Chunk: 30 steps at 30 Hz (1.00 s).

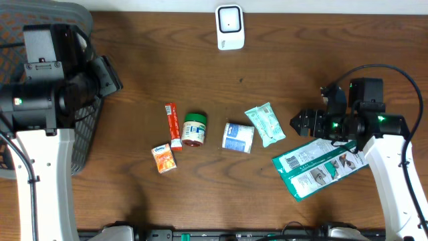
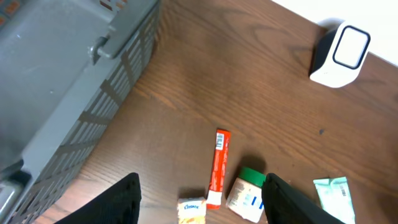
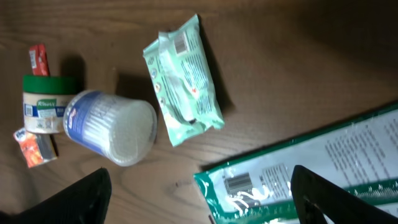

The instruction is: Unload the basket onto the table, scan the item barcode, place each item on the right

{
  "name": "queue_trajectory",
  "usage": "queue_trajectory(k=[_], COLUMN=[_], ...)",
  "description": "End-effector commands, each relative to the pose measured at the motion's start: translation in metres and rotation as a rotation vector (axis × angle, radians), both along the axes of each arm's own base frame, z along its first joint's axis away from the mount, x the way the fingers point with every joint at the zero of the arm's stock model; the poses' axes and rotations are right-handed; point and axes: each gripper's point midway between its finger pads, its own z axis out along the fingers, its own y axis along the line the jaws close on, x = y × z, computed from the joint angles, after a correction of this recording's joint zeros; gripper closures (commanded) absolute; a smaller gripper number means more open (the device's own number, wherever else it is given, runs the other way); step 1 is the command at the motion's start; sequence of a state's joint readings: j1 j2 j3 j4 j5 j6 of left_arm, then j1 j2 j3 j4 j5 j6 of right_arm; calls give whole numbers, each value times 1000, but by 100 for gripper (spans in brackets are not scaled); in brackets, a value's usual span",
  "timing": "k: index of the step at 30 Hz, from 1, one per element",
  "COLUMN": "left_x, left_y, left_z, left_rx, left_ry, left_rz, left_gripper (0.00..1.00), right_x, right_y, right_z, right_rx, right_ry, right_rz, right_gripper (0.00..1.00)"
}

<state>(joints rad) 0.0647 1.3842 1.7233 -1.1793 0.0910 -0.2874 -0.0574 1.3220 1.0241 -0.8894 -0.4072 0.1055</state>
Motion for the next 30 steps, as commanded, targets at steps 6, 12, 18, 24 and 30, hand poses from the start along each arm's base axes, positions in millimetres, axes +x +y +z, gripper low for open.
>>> queue_trajectory(k=[6,12,18,24,30], left_x=[13,29,44,63,61], left_y=[-37,-89,-106,-136,-179], left_z=[-18,-49,-78,-87,-119], left_rx=[-108,-209,-219,-259,-333], left_ry=[50,129,193,147,230], left_rz=[-167,-415,-460,-586,-704], left_gripper=[41,65,67,73,74], right_x=[24,35,31,27,16], right_y=[8,17,39,44,53], right_z=[-23,-59,-87,-120,-139], right_rx=[36,99,227,268,337], right_ry=[-27,43,107,183,270], right_rz=[25,46,155,173,173], right_gripper=[16,28,34,34,52])
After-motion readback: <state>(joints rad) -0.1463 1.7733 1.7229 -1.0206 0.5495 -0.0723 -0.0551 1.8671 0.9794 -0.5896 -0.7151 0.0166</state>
